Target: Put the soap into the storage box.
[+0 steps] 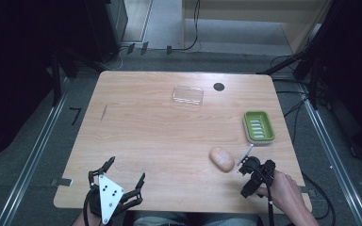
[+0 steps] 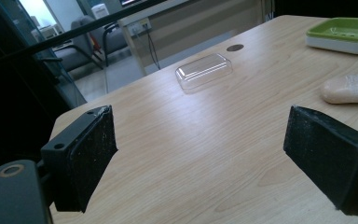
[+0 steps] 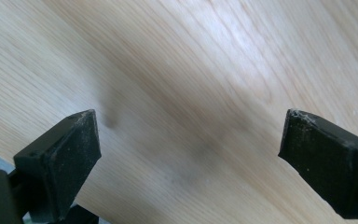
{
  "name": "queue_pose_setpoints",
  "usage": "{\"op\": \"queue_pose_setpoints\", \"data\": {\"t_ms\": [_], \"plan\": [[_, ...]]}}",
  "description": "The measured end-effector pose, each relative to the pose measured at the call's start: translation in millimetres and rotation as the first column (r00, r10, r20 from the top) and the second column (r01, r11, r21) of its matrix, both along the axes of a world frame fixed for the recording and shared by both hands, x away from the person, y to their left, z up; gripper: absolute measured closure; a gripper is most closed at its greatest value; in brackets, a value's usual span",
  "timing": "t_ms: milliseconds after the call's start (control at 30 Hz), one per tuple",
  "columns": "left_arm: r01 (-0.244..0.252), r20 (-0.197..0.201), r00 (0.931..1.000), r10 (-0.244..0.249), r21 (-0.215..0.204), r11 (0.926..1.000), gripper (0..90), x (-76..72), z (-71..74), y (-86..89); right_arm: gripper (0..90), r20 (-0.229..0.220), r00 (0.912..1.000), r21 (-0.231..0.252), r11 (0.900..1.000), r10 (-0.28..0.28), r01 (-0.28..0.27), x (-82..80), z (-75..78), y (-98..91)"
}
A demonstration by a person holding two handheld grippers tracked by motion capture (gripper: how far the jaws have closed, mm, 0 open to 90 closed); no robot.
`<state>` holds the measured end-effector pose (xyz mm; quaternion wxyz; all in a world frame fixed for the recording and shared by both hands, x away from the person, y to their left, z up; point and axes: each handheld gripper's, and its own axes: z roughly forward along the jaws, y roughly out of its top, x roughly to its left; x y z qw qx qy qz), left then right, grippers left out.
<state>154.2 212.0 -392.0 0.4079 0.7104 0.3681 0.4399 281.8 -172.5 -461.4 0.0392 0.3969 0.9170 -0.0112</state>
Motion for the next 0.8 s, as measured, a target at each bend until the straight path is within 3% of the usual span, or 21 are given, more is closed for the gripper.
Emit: {"op": "queue_pose_setpoints", "data": {"t_ms": [167,433,800], "plan": [[0.002,0.001,1.0000,-0.002,0.001,1.0000,9.9,1.2,-0.5,-0.7,5.1,0.013,0.9992,0.016,0.9992,0.037,-0.037,5.2,4.2,16.3],[0.012,-0.001,0.9999,-0.012,0.002,0.9999,9.9,3.4,-0.9,-2.2,5.1,0.024,0.9984,0.036,0.9980,0.051,-0.052,15.2,8.9,33.8],[0.025,-0.001,0.9997,-0.025,0.008,0.9997,9.9,5.1,-1.0,-4.2,5.1,0.029,0.9982,0.055,0.9970,0.053,-0.055,25.8,11.5,44.2]]}}
